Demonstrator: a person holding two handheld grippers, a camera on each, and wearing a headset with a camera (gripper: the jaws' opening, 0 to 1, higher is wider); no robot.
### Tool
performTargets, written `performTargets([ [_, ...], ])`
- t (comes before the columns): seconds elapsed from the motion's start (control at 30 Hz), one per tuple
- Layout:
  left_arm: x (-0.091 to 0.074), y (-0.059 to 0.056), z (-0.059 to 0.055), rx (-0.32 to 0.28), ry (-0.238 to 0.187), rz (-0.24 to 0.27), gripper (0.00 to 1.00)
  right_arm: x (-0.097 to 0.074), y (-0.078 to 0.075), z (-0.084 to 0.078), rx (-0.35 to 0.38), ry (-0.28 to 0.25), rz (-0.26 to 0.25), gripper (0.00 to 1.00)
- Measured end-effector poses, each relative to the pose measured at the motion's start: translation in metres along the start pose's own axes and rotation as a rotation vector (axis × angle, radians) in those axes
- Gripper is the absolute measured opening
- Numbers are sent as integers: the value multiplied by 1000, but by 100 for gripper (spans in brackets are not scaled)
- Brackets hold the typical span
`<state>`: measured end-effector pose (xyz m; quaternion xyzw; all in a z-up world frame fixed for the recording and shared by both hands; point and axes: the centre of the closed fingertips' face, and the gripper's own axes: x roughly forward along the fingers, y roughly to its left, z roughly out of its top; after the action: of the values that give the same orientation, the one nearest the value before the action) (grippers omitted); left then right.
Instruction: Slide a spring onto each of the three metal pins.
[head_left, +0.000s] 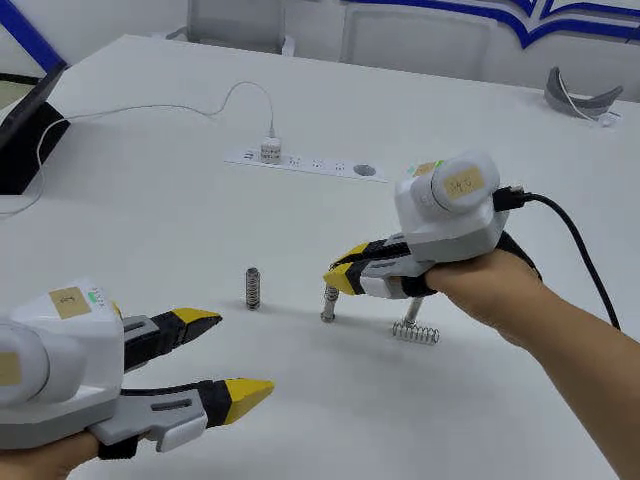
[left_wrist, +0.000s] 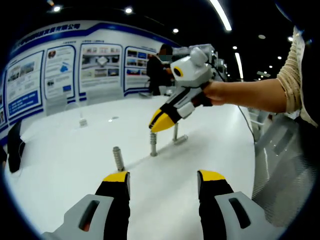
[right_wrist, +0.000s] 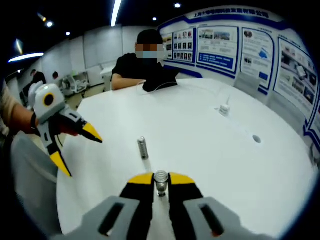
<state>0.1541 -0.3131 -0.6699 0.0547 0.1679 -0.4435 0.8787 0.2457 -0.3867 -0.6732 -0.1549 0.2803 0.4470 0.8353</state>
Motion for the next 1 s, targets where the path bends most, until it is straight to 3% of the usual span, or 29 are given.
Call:
performTargets([
  [0.77, -1, 1, 2, 1, -4, 4, 55, 17, -2, -23, 24, 47, 1, 12],
  [1.0, -1, 1, 3, 3, -5, 5, 55, 15, -2, -23, 29, 43, 2, 14],
])
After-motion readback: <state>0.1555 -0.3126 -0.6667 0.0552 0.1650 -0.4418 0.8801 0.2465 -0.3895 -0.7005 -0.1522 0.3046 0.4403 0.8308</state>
